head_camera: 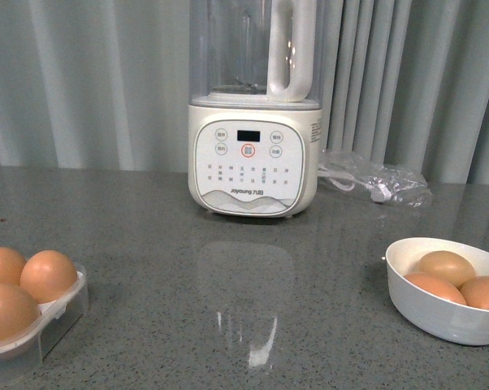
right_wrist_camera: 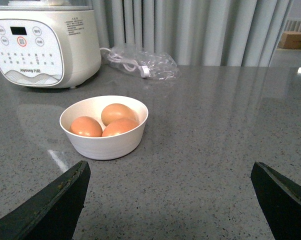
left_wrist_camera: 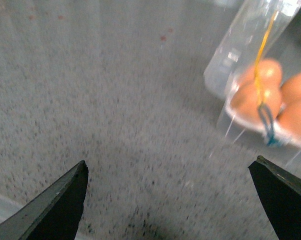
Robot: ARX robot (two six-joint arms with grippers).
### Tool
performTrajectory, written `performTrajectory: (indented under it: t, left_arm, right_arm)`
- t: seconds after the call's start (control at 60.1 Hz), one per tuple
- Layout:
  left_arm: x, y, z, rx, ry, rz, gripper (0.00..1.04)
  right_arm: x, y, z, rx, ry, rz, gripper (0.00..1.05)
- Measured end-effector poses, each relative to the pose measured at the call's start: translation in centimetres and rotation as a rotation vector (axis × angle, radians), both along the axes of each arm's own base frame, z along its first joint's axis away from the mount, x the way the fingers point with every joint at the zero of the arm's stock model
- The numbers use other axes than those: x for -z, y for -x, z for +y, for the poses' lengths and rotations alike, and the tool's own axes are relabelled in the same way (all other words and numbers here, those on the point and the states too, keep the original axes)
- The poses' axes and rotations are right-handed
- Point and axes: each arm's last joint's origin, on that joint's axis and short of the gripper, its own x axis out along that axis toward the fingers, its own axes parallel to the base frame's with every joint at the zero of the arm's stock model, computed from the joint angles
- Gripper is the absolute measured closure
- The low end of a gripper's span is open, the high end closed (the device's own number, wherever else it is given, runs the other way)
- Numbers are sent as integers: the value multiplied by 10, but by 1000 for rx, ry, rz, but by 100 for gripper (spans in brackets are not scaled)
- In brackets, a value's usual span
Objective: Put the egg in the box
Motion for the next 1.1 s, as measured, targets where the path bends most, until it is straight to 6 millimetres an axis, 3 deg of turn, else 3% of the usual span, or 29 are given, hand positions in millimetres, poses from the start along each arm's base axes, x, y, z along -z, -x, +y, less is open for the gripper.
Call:
performTrajectory:
  t: [0.183,0.416,0.599,0.866,1.099]
  left_arm:
    - [-28,-16,10,56,-15,-107,7]
    - [-70,-63,67,49,-78,-139,7]
    - [-69,-92,100,93,-33,-43,7]
    - [-69,-128,109,199,29,-4,7]
    - [-71,-147,95,264,35,-2,7]
  right_arm:
    - [0,0,0,0,0,0,7]
    - [0,0,0,0,0,0,7]
    - [0,0,0,0,0,0,7]
    - [0,0,0,0,0,0,7]
    - [0,0,0,0,0,0,7]
